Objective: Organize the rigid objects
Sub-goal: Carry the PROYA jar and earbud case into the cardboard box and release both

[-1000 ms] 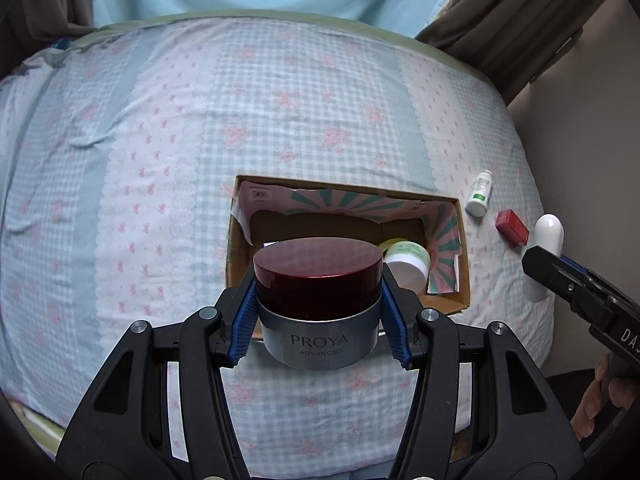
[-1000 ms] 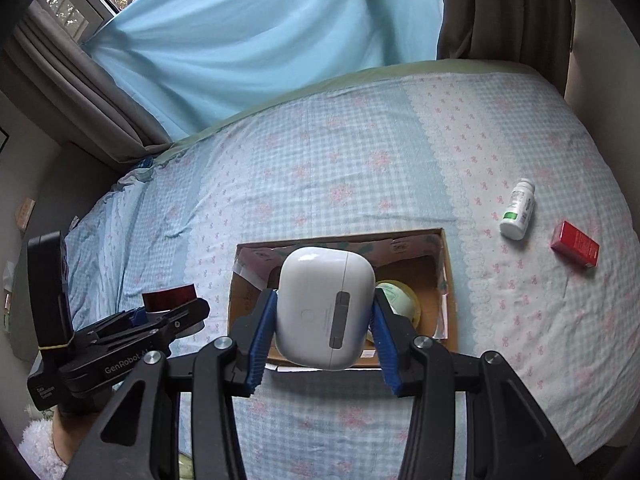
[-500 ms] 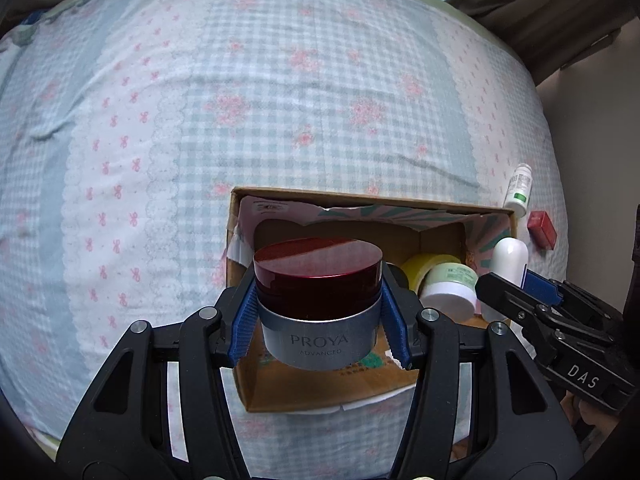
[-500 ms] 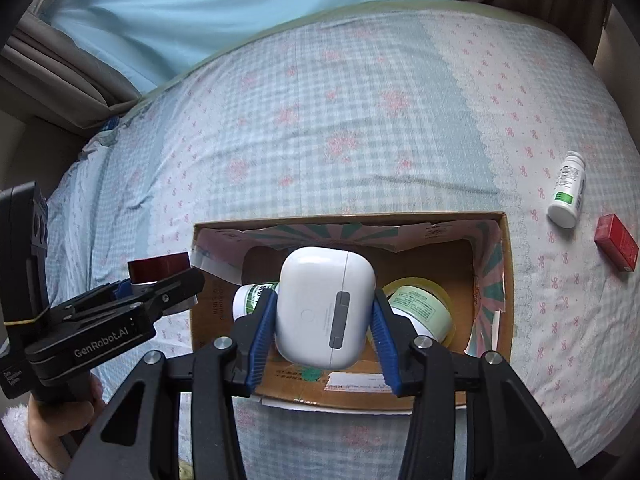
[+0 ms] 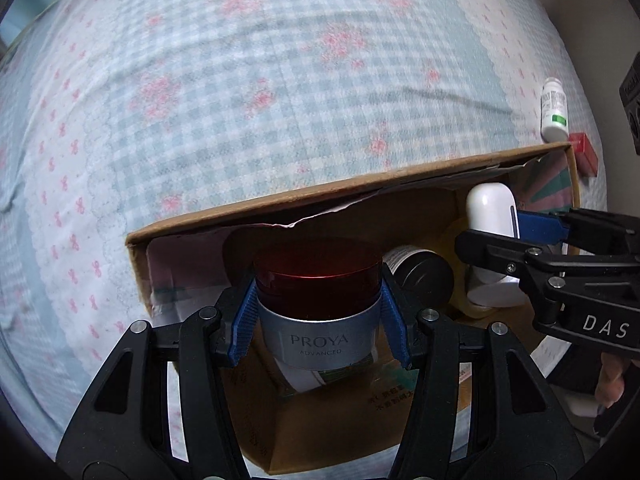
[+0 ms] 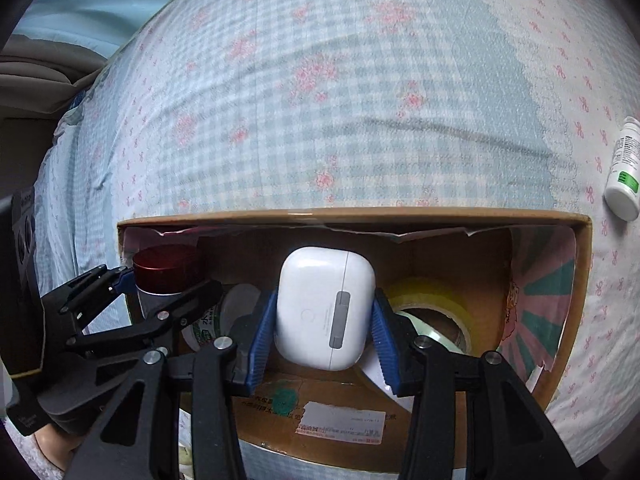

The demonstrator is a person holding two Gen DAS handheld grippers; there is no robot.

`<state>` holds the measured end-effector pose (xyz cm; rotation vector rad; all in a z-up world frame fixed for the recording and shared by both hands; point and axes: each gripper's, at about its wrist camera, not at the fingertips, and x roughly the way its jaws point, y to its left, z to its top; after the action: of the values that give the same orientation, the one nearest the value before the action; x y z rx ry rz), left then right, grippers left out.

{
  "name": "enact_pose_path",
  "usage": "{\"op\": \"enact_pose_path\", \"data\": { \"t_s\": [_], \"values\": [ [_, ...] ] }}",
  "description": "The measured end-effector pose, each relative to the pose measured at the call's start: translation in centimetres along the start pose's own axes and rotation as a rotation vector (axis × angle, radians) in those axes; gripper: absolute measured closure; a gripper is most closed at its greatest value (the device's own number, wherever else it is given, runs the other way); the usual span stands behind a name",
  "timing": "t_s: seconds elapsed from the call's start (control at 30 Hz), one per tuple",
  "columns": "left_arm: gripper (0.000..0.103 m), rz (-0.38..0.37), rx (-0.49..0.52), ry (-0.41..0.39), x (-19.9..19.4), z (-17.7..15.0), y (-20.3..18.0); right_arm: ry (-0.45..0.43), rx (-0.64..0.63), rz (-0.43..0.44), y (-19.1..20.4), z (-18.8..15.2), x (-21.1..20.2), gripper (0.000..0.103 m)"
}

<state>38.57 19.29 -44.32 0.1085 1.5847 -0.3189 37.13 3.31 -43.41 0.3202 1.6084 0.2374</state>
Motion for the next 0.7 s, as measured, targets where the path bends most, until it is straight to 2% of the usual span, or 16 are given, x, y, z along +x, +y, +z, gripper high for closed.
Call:
{"op": "enact_pose_path", "data": {
  "t_s": [0.2, 0.23, 0.27, 0.3, 0.33, 0.37, 0.4, 0.43, 0.57, 0.7],
  "values": [
    [0.052, 0.028, 0.044, 0.023, 0.8, 0.4, -1.0, 0.034, 0.024, 0.011, -0.7, 0.8, 0.9, 0.06],
    [0.049, 0.043, 0.053, 0.016, 0.7, 0.4, -1.2, 0.036, 0.032, 0.015, -0.8, 0.8, 1.0, 0.06],
    [0.024, 0.046, 0.063, 0.004, 0.4, 0.4, -1.4, 0.034, 0.04, 0.014, -0.9, 0.9, 1.0, 0.06],
    [0.006, 0.039, 0.066, -0.006, 0.1, 0.4, -1.5, 0.03, 0.046, 0.014, -0.9, 1.0, 1.0, 0.057],
    [0.0, 0.03, 0.066, -0.022, -0.3, 0.4, -1.6, 0.023, 0.052, 0.02, -0.9, 1.1, 0.9, 0.046],
    [0.0, 0.021, 0.065, -0.033, -0.8, 0.4, -1.6, 0.013, 0.061, 0.022, -0.9, 1.2, 0.8, 0.036],
    [0.0, 0.017, 0.063, -0.041, -1.1, 0.4, -1.6, 0.005, 0.074, 0.014, -1.0, 1.2, 0.7, 0.011],
    [0.0, 0.02, 0.06, -0.046, -1.4, 0.3, -1.6, 0.001, 0.085, 0.005, -1.1, 1.3, 0.7, 0.002],
    [0.0, 0.03, 0.053, -0.049, -1.9, 0.0, -1.8, -0.002, 0.13, 0.005, -1.7, 0.9, 0.1, 0.002],
    [0.0, 0.033, 0.046, -0.063, -3.1, -0.7, -2.0, -0.011, 0.118, -0.002, -1.5, 0.2, -0.5, 0.002]
  ]
}}
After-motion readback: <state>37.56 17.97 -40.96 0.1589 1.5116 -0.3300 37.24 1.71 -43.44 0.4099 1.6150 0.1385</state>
